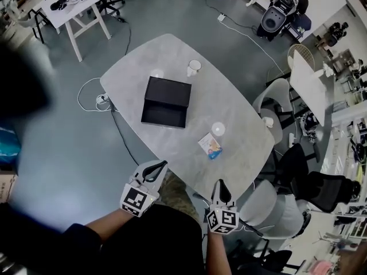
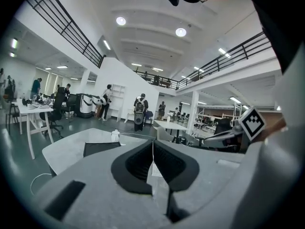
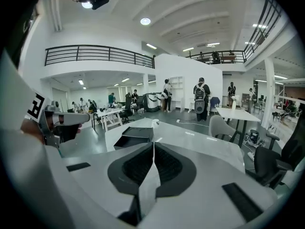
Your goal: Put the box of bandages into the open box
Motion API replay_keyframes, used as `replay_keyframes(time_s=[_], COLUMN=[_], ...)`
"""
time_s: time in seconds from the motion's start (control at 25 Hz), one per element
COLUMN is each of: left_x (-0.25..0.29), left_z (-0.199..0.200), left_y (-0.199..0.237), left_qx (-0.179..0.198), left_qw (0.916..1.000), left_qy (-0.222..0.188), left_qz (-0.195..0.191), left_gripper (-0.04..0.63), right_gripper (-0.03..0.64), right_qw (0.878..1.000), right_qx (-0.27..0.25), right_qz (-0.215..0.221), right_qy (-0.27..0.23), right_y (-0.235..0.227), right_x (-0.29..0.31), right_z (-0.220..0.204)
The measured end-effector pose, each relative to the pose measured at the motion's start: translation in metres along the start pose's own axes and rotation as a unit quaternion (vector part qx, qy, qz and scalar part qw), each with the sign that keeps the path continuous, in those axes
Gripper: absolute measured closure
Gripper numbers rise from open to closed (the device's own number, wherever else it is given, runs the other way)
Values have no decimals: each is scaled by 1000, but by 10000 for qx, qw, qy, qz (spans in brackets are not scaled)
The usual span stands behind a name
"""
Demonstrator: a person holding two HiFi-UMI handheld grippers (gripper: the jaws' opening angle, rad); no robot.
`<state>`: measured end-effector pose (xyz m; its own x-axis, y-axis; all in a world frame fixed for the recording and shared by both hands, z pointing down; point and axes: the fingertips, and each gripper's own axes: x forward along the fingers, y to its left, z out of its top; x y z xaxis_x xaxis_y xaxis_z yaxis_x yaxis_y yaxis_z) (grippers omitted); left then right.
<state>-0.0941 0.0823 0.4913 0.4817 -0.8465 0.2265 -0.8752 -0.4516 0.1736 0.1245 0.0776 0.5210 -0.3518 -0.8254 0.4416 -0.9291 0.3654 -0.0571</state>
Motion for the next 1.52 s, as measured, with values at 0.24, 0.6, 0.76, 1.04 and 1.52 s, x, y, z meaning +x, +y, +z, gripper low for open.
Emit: replay_keyframes(time_s=[0.24, 0.6, 0.76, 1.04, 1.52], left_x=[64, 186, 223, 270, 315], left_z=[-9, -81, -104, -123, -217], left_y=[-13, -25, -35, -66, -111], left_qx=[85, 268, 986, 1579, 3241], left_qw=[9974, 9731, 9560, 9290, 7801], left_qy=[563, 1944, 2258, 2504, 3645], left_qz=[-432, -1203, -1592, -2221, -3919], left_gripper=[577, 575, 575, 573, 280], right_gripper=[603, 603, 603, 603, 603], right_qw=[9997, 9968, 9958, 9919, 9818], right_qx=[203, 726, 814, 1171, 1736], right_qz=[-84, -316, -363, -376, -667], right_qy=[-48, 107, 222, 308, 380], right_y=[-39, -89, -103, -115, -168], right_x=[32, 60, 66, 77, 84], right_z=[12, -8, -21, -35, -61])
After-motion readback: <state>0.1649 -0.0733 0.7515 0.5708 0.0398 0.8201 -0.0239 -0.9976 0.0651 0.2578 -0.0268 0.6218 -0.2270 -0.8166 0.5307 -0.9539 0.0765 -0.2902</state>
